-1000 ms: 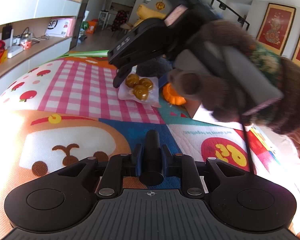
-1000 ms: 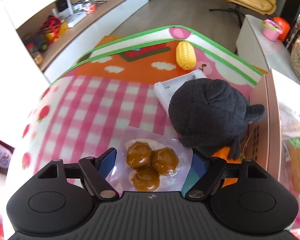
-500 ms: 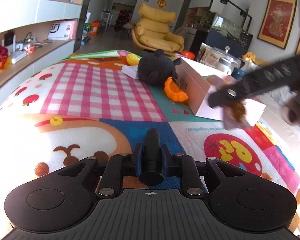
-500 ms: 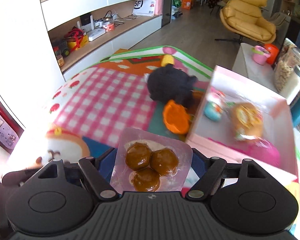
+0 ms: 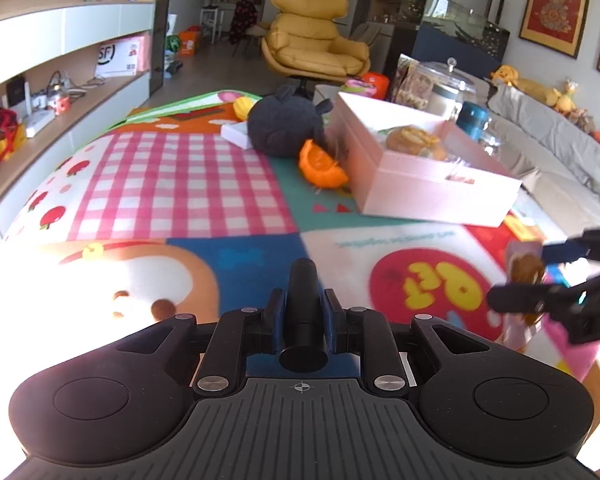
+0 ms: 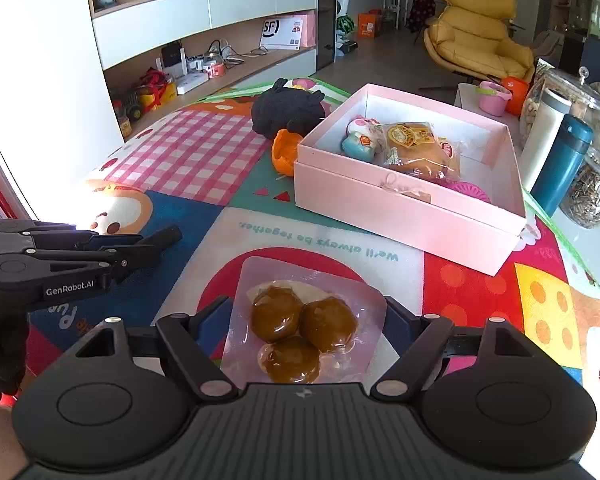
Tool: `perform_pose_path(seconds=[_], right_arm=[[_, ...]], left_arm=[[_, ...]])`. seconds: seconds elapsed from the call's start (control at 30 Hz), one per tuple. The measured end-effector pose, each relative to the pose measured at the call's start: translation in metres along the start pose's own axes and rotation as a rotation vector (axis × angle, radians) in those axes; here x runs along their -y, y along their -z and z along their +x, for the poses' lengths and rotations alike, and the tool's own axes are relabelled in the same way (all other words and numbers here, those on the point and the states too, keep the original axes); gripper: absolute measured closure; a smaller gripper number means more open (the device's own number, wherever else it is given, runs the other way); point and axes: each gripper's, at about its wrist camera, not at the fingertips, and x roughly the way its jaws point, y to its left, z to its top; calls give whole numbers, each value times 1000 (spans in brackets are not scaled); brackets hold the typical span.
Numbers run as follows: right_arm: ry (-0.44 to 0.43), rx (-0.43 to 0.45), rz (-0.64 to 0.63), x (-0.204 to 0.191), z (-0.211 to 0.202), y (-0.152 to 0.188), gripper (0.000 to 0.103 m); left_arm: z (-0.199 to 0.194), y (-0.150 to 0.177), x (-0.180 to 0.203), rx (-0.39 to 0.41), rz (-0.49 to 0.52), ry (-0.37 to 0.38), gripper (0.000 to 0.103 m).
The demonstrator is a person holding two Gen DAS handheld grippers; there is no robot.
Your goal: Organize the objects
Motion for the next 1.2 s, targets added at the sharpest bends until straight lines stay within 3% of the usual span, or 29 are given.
perform_pose_path(seconds=[0.17,0.37,0.4,0.5,0.6,0.73,0.97,1.2], right_arm=[[-14,43,6,12,-2,9,23],[-23,80,10,19,-3,10,23],[-19,86,13,19,-3,10,23],[-10,103,21,22,-6,9,23],[-1,127,29,28,-12,6,23],[7,148,39,39,-18,-11,23],[82,213,41,50,-13,-78,23],[199,182,28,54,25,-136,23]], left_arm=[[1,-48,33,39,34,32,81],[22,-125,84,170,33,148,80],[35,-135,89,182,16,153,80],[73,-148,96,185,0,78,80],[81,-145,87,212,-39,71,80],[58,-127,59,220,-76,97,80],[21,-60,31,158,27,99,80],[17,-34,1,128,-9,99,80]])
